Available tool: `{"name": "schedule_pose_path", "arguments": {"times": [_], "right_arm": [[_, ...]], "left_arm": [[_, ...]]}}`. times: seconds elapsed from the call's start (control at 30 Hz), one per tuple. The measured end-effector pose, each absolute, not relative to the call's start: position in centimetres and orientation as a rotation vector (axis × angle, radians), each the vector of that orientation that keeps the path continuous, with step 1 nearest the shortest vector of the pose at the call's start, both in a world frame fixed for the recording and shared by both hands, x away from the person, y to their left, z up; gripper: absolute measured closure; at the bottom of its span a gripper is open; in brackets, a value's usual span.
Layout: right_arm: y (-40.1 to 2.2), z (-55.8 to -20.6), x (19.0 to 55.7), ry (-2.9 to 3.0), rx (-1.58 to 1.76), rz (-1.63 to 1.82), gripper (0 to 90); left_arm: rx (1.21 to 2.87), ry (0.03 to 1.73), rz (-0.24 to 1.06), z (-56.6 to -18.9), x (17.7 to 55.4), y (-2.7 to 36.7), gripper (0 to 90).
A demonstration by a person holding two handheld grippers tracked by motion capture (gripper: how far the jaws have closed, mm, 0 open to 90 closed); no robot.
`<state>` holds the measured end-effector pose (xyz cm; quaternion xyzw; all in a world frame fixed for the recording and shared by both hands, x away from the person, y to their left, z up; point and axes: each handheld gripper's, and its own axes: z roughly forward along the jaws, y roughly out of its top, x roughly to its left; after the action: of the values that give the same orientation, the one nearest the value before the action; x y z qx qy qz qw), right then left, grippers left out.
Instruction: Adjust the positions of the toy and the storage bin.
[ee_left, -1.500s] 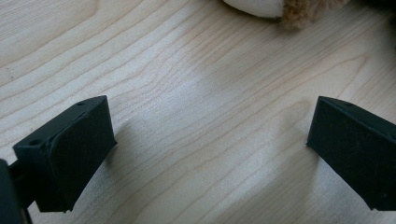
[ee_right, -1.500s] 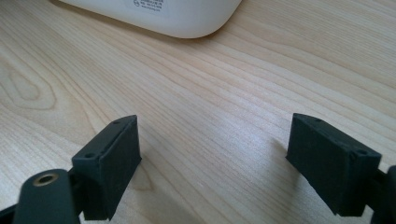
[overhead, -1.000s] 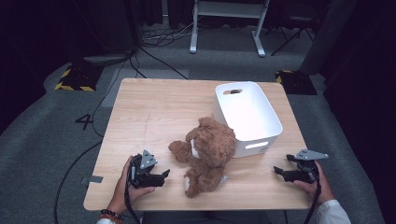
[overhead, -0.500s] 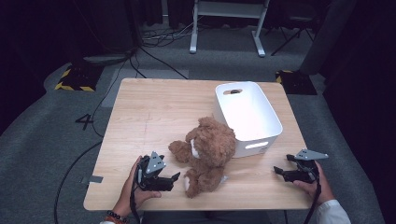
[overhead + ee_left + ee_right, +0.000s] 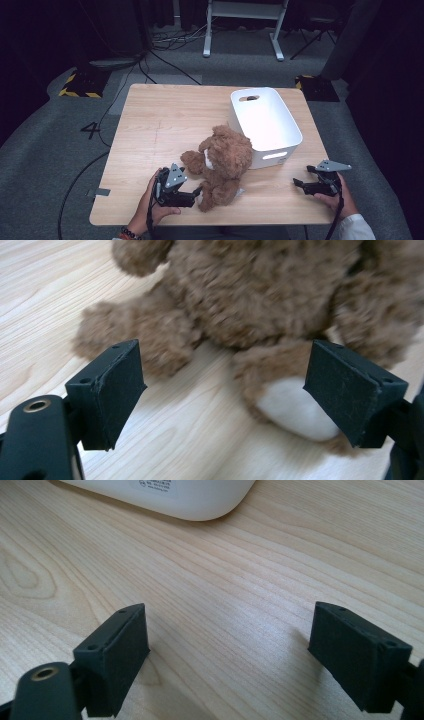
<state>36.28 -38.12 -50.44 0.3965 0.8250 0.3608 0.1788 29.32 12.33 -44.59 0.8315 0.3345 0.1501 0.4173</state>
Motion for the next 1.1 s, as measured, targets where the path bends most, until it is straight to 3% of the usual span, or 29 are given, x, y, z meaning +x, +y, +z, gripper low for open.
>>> {"name": "schedule_pose_path", "arguments": {"times": [1.1], "right_arm": [[-38.1,-50.4,36.3,2.333,1.121,1.02,15.9]], "left_arm": [[2.036,0.794,0.287,-43.5,28.6,5.8,16.1]]}}
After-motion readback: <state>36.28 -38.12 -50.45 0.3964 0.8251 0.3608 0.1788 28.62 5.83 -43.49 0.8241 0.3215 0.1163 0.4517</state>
